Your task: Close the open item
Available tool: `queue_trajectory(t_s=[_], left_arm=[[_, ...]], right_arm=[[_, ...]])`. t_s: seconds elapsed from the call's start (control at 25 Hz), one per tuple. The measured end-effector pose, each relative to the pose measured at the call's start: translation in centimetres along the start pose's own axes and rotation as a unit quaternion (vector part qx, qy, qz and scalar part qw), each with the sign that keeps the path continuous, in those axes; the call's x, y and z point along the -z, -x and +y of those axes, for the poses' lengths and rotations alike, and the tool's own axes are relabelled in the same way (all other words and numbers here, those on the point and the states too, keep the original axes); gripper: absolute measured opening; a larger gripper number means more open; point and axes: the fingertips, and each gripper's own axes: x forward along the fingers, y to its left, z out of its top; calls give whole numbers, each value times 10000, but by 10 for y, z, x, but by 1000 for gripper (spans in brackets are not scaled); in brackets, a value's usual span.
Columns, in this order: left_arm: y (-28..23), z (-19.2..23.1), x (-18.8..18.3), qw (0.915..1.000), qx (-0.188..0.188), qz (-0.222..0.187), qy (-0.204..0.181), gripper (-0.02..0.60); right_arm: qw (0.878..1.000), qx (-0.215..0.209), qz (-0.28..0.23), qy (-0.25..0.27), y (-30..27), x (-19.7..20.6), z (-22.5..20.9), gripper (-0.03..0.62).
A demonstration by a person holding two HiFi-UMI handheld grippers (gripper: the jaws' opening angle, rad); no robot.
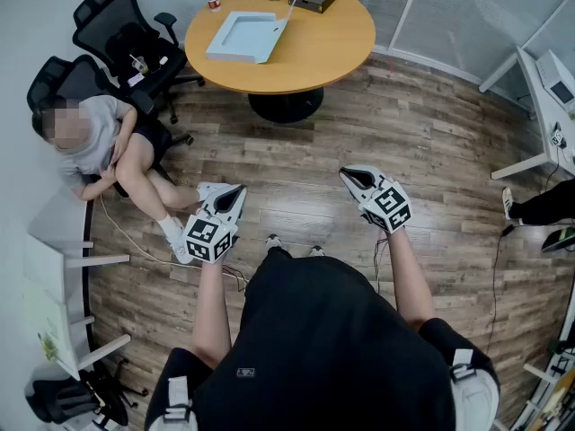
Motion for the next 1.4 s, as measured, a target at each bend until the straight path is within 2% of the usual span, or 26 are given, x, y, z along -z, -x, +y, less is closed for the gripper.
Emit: queue_trajectory(t_s=[0.2,0.44,0.68,1.16,1.4], left_arm=[[5,13,-1,10000,51,-38,-8,5],[12,43,-4,9999,107,-91,14,5],[22,76,3,9998,182,-80,80,5],[36,135,15,9985,537,59,-39,5],[42,156,17,9989,463,58,27,5]], right_arm=[[10000,-17,52,-4,-11,42,5,8],[9999,68,128,-76,-31,36,14,8],[9991,248,-51,-336,-53,22,20,8],[9955,817,-137,-470,-94,4,29,8],[9947,898,-76,-494,-106,6,26,8]])
